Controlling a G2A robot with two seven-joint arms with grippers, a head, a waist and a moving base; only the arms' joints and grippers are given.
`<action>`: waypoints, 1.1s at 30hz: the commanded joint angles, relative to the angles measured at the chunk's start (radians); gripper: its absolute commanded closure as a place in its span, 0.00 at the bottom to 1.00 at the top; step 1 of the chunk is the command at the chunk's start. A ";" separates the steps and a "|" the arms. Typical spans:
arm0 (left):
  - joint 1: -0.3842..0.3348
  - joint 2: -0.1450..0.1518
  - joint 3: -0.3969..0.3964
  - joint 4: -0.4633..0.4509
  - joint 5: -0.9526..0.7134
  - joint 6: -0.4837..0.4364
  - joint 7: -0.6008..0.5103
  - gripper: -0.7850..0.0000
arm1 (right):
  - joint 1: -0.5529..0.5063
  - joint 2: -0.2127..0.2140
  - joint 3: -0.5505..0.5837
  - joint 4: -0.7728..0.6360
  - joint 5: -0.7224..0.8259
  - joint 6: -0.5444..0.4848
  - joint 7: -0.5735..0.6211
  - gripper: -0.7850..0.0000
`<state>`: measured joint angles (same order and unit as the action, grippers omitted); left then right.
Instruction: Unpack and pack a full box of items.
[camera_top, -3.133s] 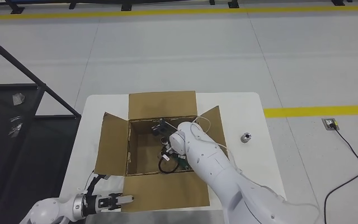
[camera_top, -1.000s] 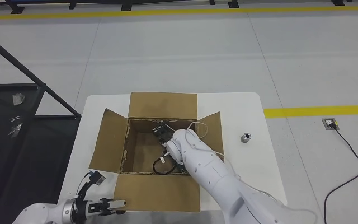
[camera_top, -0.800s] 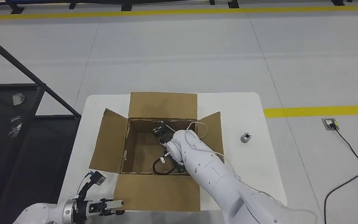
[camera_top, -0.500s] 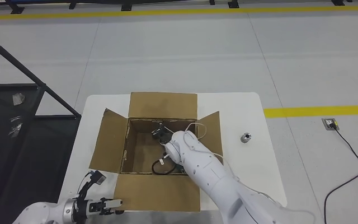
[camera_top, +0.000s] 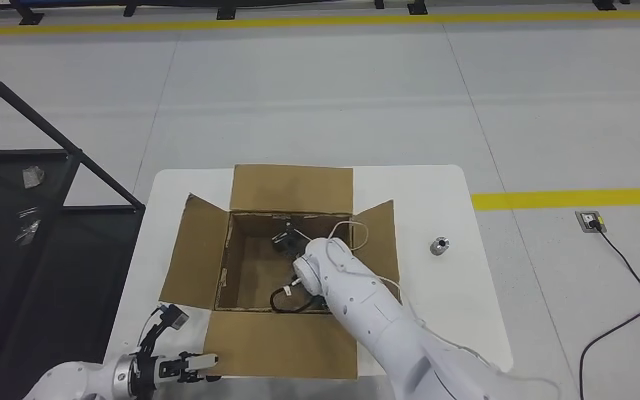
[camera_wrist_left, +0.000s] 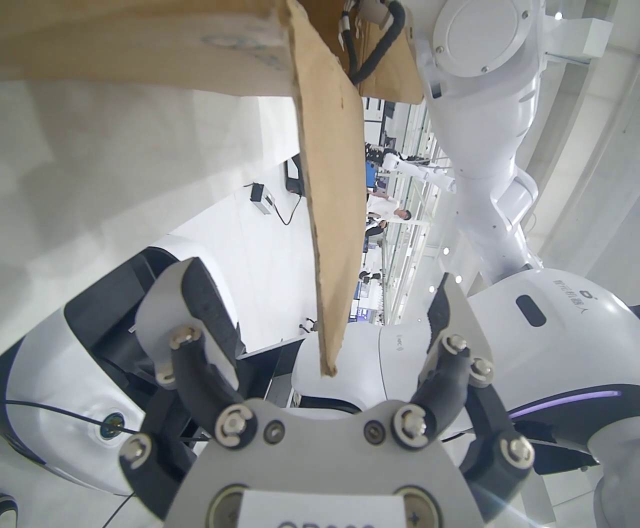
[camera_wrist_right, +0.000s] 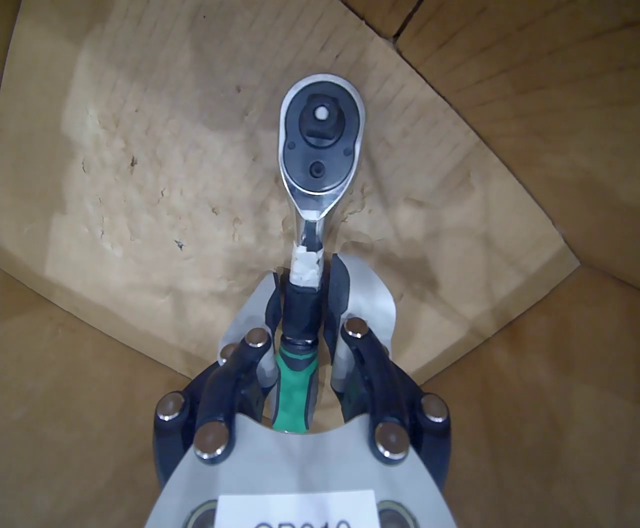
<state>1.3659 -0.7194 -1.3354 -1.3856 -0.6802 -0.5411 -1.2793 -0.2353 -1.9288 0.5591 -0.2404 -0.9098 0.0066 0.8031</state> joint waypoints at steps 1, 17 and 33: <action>0.000 0.002 -0.002 -0.001 -0.003 -0.004 0.004 0.00 | 0.001 -0.001 0.004 0.005 0.004 0.001 0.000 0.93; 0.077 0.030 -0.104 -0.027 0.003 -0.080 0.080 0.00 | 0.027 0.042 0.096 -0.121 0.089 -0.185 -0.073 1.00; 0.208 0.052 -0.212 -0.031 -0.006 -0.232 0.232 0.00 | -0.696 0.326 0.492 -1.639 -0.225 -0.219 0.382 1.00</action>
<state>1.5654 -0.6675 -1.5448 -1.4152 -0.6805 -0.7621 -1.0586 -0.8433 -1.6135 1.0211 -1.6395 -1.1257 -0.1867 1.1620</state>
